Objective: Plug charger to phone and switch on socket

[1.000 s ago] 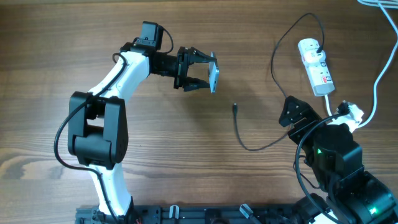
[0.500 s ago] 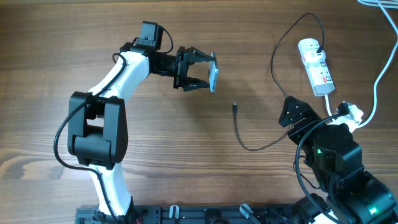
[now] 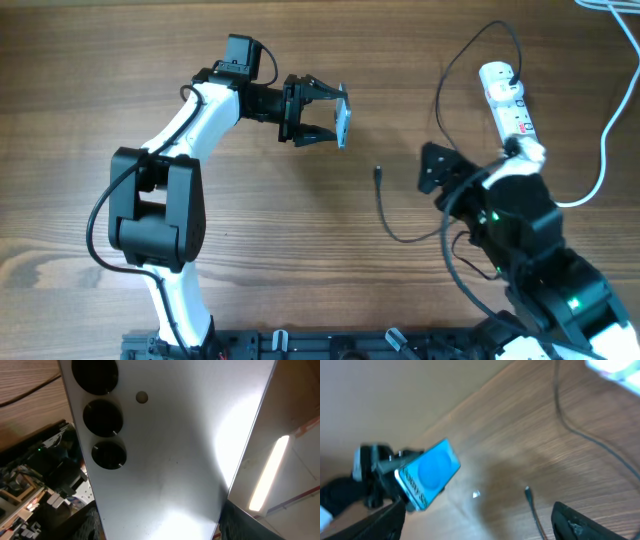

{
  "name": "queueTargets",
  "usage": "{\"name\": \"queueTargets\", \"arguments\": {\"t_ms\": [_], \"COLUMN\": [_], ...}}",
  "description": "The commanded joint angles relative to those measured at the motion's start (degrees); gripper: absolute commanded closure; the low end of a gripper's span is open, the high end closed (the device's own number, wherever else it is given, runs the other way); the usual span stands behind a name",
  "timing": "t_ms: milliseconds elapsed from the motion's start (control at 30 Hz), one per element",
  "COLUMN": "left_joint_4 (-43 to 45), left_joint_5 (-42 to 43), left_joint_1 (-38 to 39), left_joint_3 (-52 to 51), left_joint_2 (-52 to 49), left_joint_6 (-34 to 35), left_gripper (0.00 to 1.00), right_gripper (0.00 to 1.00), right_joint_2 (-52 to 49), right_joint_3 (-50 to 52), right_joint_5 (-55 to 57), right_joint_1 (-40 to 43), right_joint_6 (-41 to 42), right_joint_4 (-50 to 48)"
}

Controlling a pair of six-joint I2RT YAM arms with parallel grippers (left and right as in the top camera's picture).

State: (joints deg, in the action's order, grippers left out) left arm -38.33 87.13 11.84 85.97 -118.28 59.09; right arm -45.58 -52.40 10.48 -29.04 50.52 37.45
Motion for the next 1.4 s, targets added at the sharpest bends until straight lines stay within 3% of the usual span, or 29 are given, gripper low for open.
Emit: {"name": "queueTargets", "arguments": {"t_ms": [0, 267, 433, 633, 800, 1100, 1300, 1367], "left_joint_4": [0.2, 0.2, 0.2, 0.2, 0.2, 0.2, 0.2, 0.2], "left_joint_5": [3.2, 3.2, 3.2, 3.2, 3.2, 3.2, 3.2, 3.2], "left_joint_1": [-0.5, -0.5, -0.5, -0.5, -0.5, -0.5, -0.5, -0.5], "left_joint_3": [-0.2, -0.2, -0.2, -0.2, -0.2, -0.2, -0.2, -0.2], "left_joint_2": [2.4, 2.4, 2.4, 2.4, 2.4, 2.4, 2.4, 2.4], "left_joint_6": [0.1, 0.1, 0.2, 0.8, 1.4, 1.4, 1.4, 1.4], "left_gripper": [0.36, 0.36, 0.36, 0.36, 0.36, 0.36, 0.36, 0.36], "right_gripper": [0.09, 0.09, 0.08, 0.08, 0.11, 0.14, 0.34, 0.35], "right_joint_2": [-6.3, -26.8, -35.9, -39.0, -42.0, -48.7, -48.7, -48.8], "right_joint_3": [-5.8, -29.5, -39.2, -39.9, -39.8, -39.8, -39.8, -39.8], "right_joint_5": [-6.1, -8.2, -8.0, -7.8, 2.1, 0.7, 1.9, 2.9], "right_joint_1": [0.2, -0.1, -2.8, -7.4, -10.8, -11.3, -11.3, -11.3], "right_joint_6": [-7.8, -19.3, -21.7, -21.5, -13.8, -13.0, -12.8, -12.8], "right_joint_4": [2.3, 16.7, 19.8, 17.6, 20.3, 18.4, 16.0, 16.0]}}
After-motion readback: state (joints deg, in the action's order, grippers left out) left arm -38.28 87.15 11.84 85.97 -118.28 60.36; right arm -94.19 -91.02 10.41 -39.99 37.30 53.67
